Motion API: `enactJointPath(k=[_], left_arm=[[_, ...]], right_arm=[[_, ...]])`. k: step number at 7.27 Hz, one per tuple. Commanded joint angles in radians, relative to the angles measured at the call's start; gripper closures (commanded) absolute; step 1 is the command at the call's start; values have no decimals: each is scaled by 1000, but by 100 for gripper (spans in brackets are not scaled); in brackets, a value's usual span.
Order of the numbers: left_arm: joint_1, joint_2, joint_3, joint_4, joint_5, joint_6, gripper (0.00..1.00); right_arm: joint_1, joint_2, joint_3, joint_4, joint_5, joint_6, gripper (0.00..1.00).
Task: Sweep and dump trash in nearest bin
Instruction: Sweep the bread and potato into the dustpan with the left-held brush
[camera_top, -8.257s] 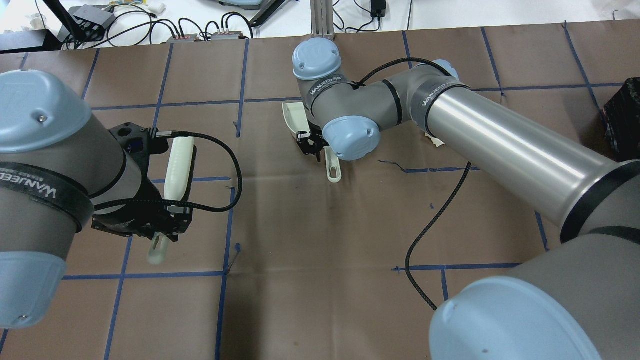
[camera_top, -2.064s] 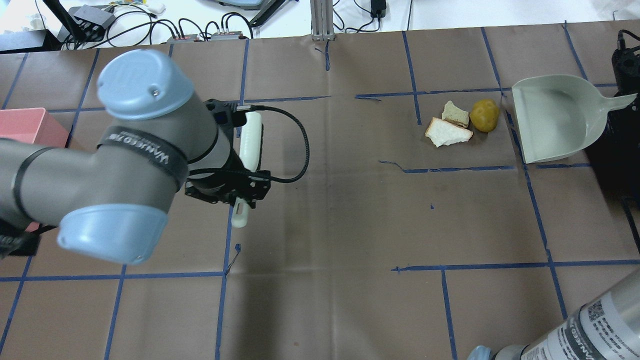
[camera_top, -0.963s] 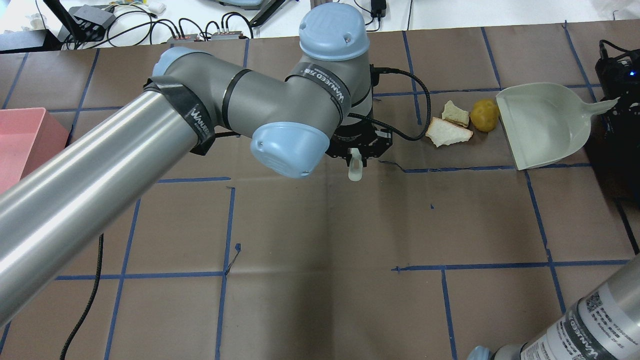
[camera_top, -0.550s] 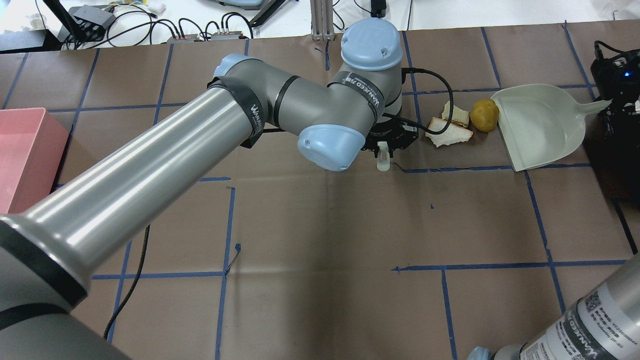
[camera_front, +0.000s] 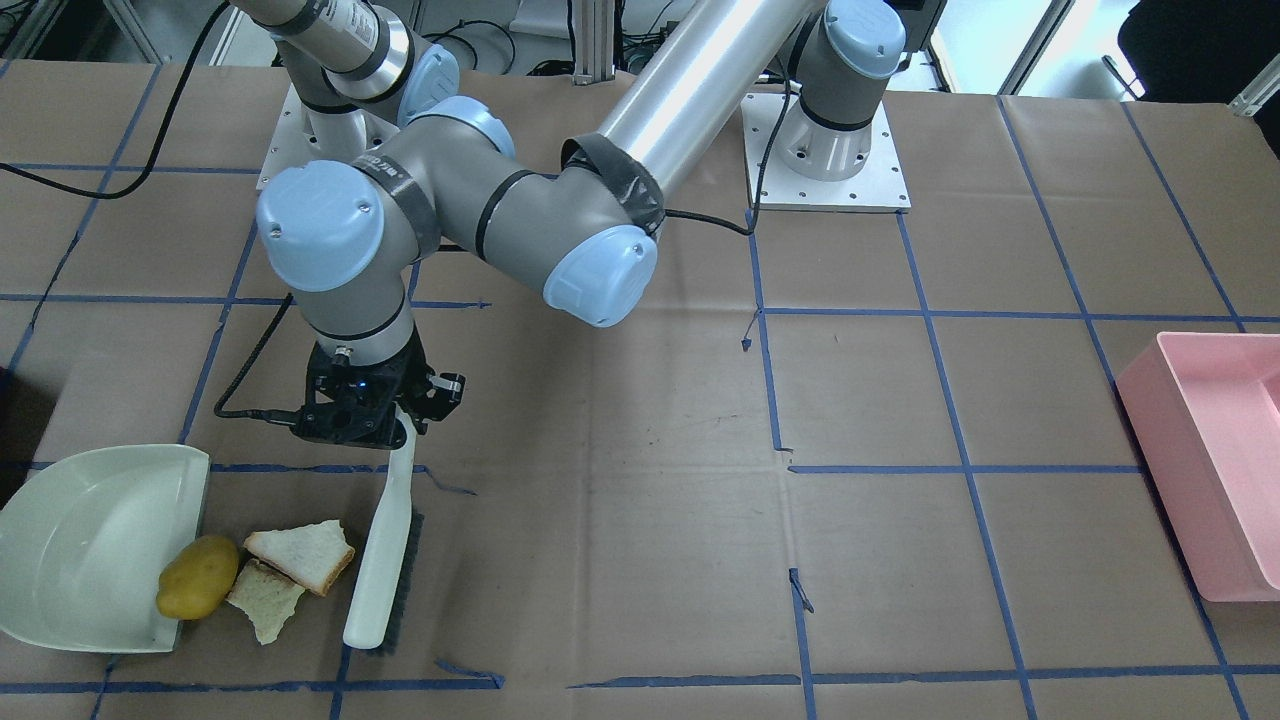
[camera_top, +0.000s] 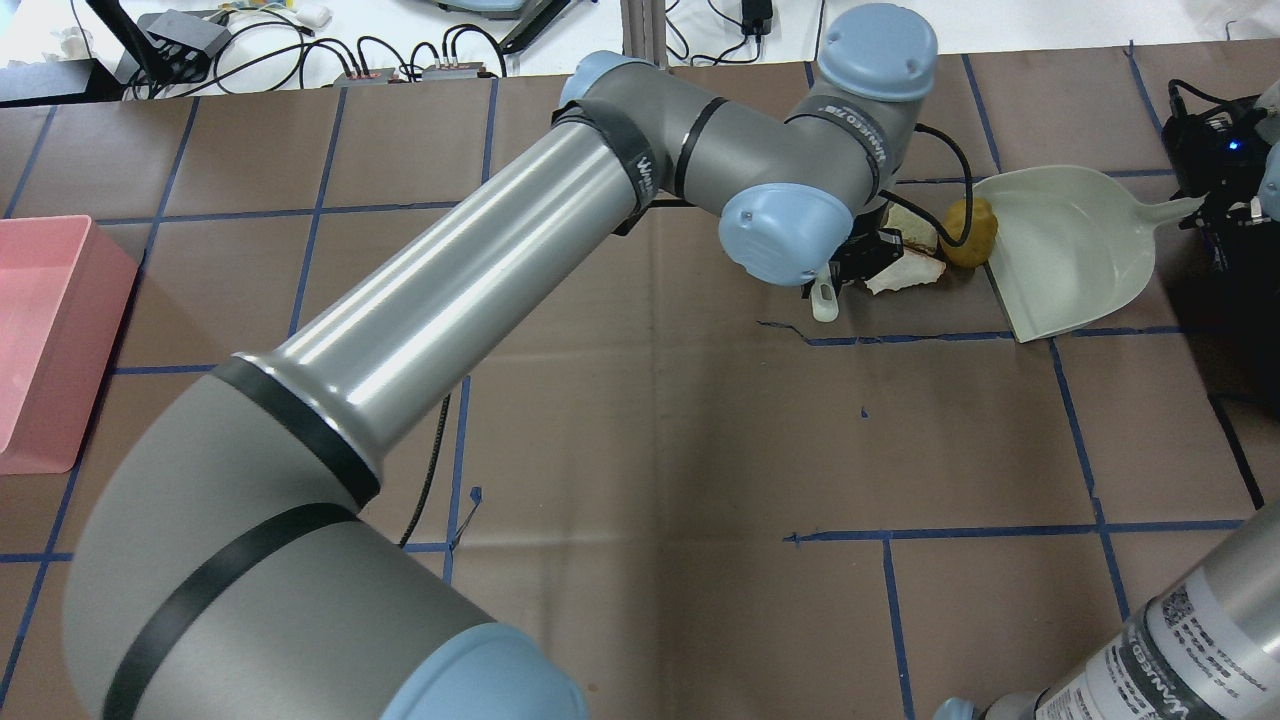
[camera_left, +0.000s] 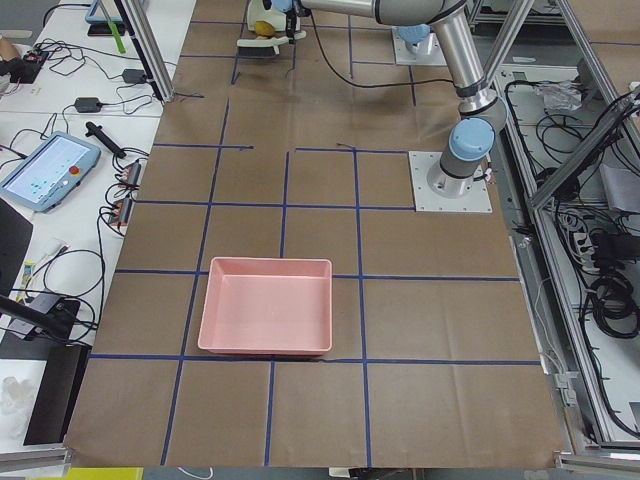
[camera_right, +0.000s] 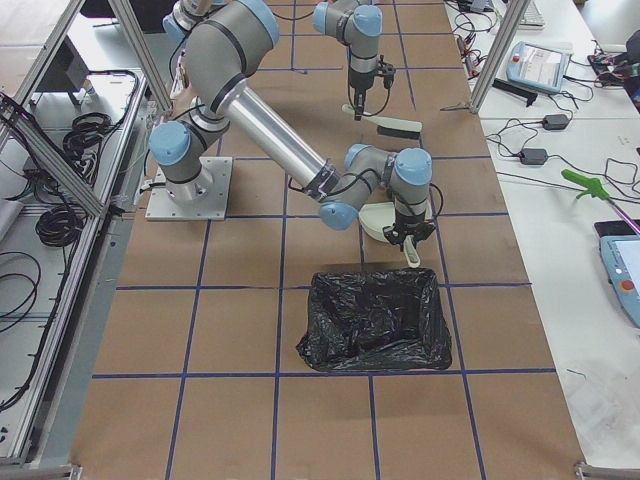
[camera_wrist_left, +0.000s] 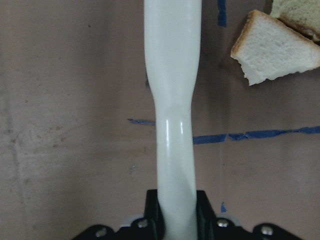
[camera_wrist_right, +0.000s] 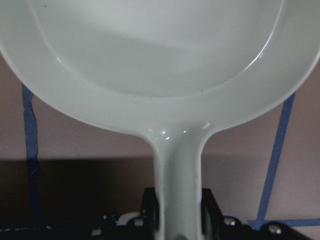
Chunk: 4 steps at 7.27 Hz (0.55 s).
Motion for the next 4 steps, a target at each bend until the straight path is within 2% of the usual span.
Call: enactJointPath(k=[1,2,4], left_arm=[[-36,-70,114,-72,115,-3,100],[-42,-82,118,-73,146,-3,100],[-44,-111,124,-71,146,-12,100]], right_arm=[[1,0,0,21,0,20,100],[1,-2,0,22,0,26,100],[0,2,-1,21,0,29,100]])
